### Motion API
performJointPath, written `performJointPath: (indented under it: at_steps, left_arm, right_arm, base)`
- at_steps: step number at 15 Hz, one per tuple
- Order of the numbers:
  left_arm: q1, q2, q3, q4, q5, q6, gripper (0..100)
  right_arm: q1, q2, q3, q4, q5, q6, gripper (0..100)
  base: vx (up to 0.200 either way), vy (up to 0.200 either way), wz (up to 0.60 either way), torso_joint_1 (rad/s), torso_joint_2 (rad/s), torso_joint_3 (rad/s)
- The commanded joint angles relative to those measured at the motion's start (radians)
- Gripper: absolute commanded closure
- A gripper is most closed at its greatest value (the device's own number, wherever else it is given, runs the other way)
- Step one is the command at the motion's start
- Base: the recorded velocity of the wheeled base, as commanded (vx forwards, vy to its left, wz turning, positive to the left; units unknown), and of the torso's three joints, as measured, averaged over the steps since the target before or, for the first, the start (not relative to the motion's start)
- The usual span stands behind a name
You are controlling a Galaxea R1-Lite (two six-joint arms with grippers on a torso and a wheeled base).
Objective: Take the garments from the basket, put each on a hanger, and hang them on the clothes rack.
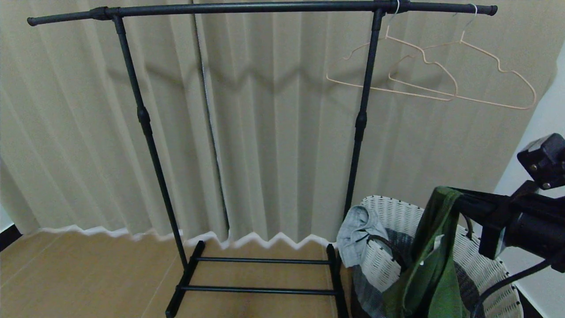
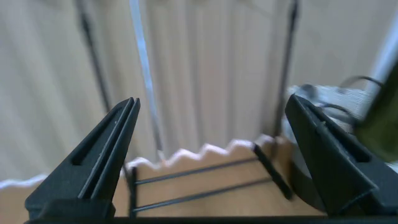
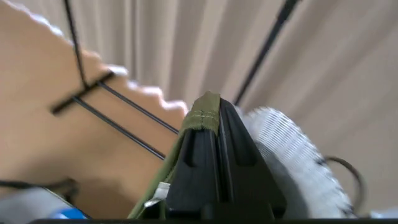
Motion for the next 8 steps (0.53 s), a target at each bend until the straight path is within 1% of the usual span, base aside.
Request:
performJointPath:
  at_steps: [1,2,3,4,5,6,7,8]
  left_arm:
    - [-0.038,0.476,-0.278,-0.031,-0.136,0.003,0]
    - [-0.133,0.606,-0.334,-0.086,-0.129,-0.005,0]
    - [-0.218,0.704,-0.364,-0.141,-0.110,-0.006,0]
    - [-0.295,0.790,-0.381,-0.181,-0.067,-0.006,0]
    - [-0.354,0.839,-0.392,-0.204,-0.034,-0.006,0]
    - [-0.511,0.950,-0.406,-0.255,0.055,-0.020,0]
    - [-0.598,1.019,-0.412,-0.294,0.111,-0.043,0]
    - [-0.683,1.086,-0.416,-0.334,0.147,-0.063,0]
  right_arm:
    - [0.056,0.075,-0.078,-0.001,0.001,0.050,100]
    - [0.077,0.100,-0.118,-0.002,0.001,0.086,100]
    - [0.097,0.120,-0.151,-0.002,0.001,0.114,100]
    - [0.123,0.137,-0.179,-0.013,0.001,0.137,100]
    - [0.139,0.144,-0.190,-0.028,0.001,0.149,100]
    - [0.157,0.167,-0.205,-0.068,0.001,0.158,100]
    - [0.168,0.183,-0.216,-0.089,0.001,0.158,100]
    - [0.186,0.198,-0.230,-0.109,0.001,0.165,100]
  base:
    - [0.000,0.000,0.00,0.000,0.00,0.000]
    - [0.000,0.000,0.00,0.000,0.00,0.000]
    - [0.000,0.000,0.00,0.000,0.00,0.000]
    - [0.000,0.000,0.00,0.000,0.00,0.000]
    - [0.000,0.000,0.00,0.000,0.00,0.000]
    - [0.000,0.000,0.00,0.000,0.00,0.000]
    - [0.000,0.000,0.00,0.000,0.00,0.000]
    - [0.000,0.000,0.00,0.000,0.00,0.000]
